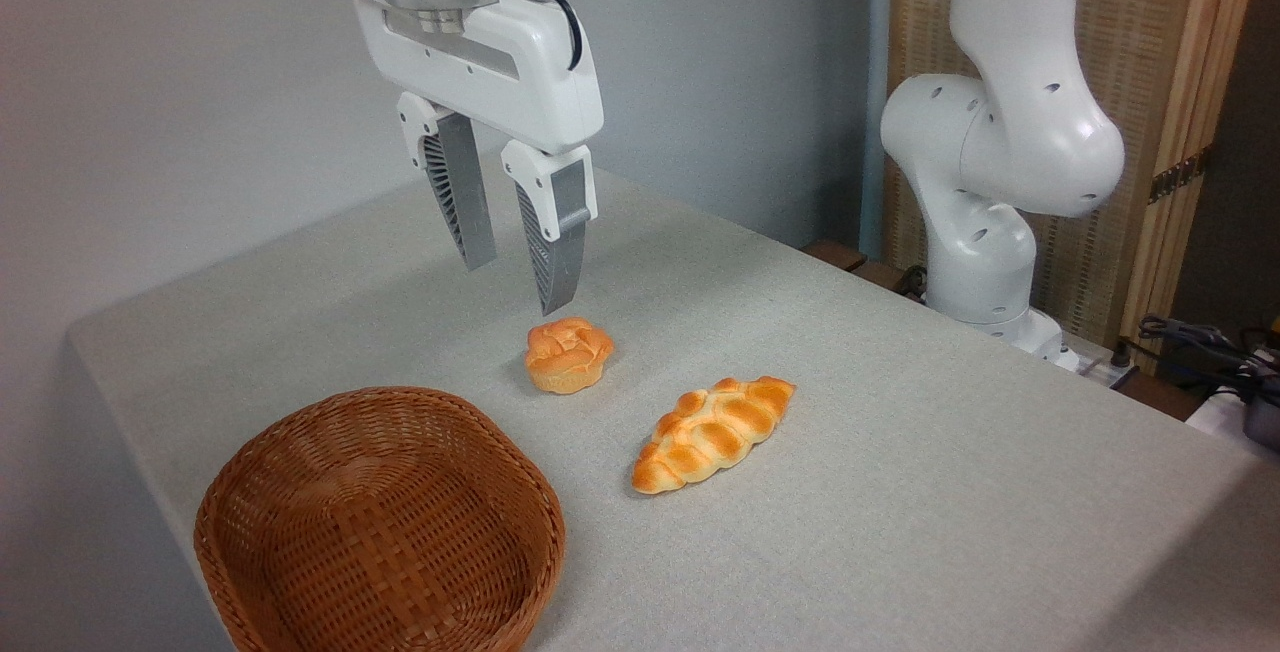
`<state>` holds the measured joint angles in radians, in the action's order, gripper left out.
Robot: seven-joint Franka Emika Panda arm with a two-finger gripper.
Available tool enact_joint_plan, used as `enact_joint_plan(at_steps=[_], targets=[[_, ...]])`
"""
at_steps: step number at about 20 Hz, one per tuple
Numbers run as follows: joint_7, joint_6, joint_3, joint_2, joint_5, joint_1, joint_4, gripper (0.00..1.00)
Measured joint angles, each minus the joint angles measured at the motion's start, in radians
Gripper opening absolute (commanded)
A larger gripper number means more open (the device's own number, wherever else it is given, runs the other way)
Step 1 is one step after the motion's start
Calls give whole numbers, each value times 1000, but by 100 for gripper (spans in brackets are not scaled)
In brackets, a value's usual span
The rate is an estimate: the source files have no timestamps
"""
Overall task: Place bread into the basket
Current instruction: 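Lower the open gripper down onto the small round bun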
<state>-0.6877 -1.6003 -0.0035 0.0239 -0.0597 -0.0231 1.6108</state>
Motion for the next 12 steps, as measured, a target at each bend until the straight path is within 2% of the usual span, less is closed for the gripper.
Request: enact_joint_plan(at_steps=[8, 12], targets=[[0, 1, -4, 17, 0, 0, 28, 100], [-3, -7, -12, 99, -1, -14, 159, 100]])
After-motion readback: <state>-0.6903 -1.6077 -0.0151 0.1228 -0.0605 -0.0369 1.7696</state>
